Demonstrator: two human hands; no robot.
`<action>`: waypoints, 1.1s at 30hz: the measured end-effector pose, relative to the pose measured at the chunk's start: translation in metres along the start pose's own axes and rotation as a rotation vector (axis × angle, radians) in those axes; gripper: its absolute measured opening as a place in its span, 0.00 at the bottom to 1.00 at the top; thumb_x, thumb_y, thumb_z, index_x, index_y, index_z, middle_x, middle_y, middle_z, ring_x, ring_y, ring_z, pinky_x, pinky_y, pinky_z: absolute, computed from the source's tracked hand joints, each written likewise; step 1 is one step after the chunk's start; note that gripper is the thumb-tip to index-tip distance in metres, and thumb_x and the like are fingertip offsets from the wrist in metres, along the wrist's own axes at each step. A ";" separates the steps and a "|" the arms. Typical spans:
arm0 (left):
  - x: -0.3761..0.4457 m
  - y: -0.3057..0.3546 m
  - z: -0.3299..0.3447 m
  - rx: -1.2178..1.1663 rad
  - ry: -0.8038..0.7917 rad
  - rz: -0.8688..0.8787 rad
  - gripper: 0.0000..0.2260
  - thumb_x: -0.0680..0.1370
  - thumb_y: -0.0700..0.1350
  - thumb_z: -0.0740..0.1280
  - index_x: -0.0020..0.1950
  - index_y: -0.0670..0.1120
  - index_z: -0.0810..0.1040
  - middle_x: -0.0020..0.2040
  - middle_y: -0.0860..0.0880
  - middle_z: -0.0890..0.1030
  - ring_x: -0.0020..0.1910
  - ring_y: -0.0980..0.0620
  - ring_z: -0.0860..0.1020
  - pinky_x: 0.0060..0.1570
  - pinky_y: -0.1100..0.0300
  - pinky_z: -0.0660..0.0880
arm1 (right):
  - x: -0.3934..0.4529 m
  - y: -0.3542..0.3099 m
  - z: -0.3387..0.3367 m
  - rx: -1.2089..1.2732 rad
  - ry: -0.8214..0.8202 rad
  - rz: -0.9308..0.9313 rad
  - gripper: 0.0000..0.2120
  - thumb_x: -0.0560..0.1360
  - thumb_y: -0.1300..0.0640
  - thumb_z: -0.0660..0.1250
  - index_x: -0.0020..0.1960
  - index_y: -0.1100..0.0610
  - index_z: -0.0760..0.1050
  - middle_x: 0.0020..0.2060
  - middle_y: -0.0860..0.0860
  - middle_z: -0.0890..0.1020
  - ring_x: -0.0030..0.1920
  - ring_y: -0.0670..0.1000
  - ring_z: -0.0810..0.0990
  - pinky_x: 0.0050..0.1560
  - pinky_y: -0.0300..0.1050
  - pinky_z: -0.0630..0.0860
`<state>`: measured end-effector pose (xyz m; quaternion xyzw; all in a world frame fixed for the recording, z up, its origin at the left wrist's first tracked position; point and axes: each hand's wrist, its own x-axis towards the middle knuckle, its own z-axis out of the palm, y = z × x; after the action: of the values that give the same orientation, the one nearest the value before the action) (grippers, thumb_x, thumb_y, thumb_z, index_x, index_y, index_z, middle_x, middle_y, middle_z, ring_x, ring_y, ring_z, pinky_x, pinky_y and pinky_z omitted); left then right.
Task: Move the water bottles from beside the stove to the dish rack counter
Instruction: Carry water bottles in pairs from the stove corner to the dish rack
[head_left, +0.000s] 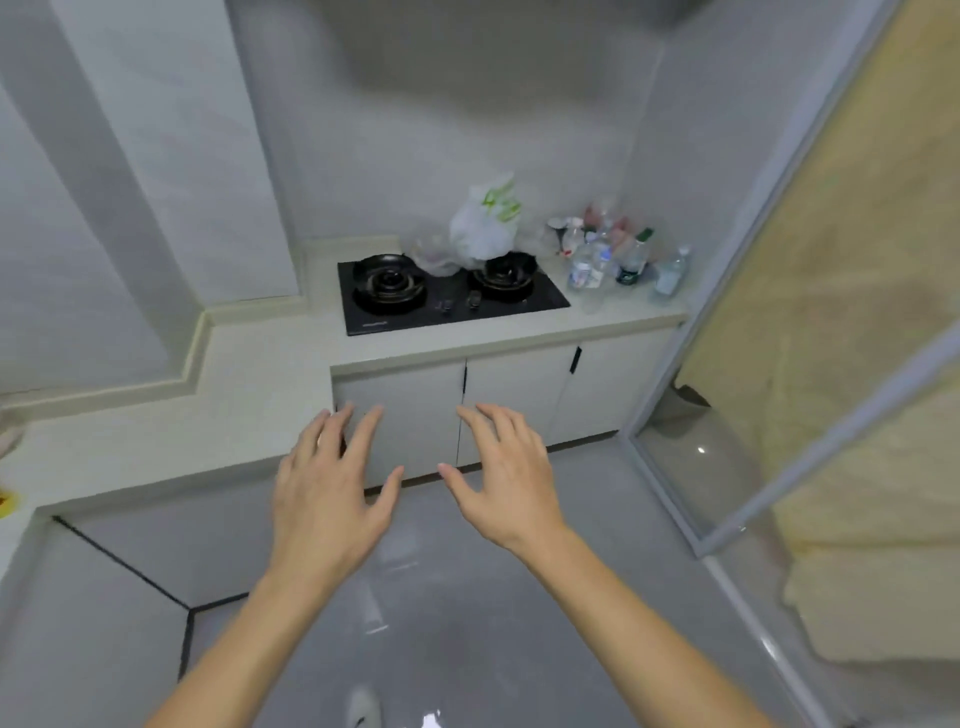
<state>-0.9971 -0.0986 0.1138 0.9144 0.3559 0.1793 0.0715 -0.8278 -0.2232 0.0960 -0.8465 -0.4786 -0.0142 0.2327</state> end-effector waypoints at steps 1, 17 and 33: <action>0.025 0.008 0.011 -0.007 -0.011 0.027 0.33 0.79 0.64 0.59 0.82 0.52 0.67 0.78 0.45 0.71 0.79 0.41 0.67 0.70 0.41 0.72 | 0.016 0.016 0.000 -0.002 0.010 0.030 0.32 0.79 0.35 0.60 0.79 0.49 0.65 0.76 0.49 0.69 0.77 0.52 0.65 0.75 0.52 0.66; 0.399 0.145 0.160 -0.133 -0.133 0.489 0.30 0.80 0.62 0.65 0.81 0.54 0.68 0.78 0.49 0.72 0.78 0.45 0.68 0.65 0.46 0.74 | 0.238 0.234 -0.022 -0.049 0.227 0.444 0.32 0.79 0.36 0.62 0.78 0.50 0.67 0.75 0.48 0.72 0.75 0.52 0.68 0.72 0.53 0.71; 0.611 0.357 0.327 -0.197 -0.244 0.451 0.30 0.81 0.62 0.65 0.81 0.54 0.67 0.75 0.51 0.73 0.74 0.46 0.70 0.59 0.45 0.78 | 0.409 0.532 -0.067 -0.055 0.084 0.470 0.33 0.79 0.40 0.66 0.80 0.51 0.67 0.76 0.50 0.71 0.75 0.55 0.68 0.71 0.55 0.72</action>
<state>-0.2329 0.0508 0.0724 0.9740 0.1127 0.1128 0.1607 -0.1583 -0.1521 0.0547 -0.9394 -0.2577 -0.0077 0.2260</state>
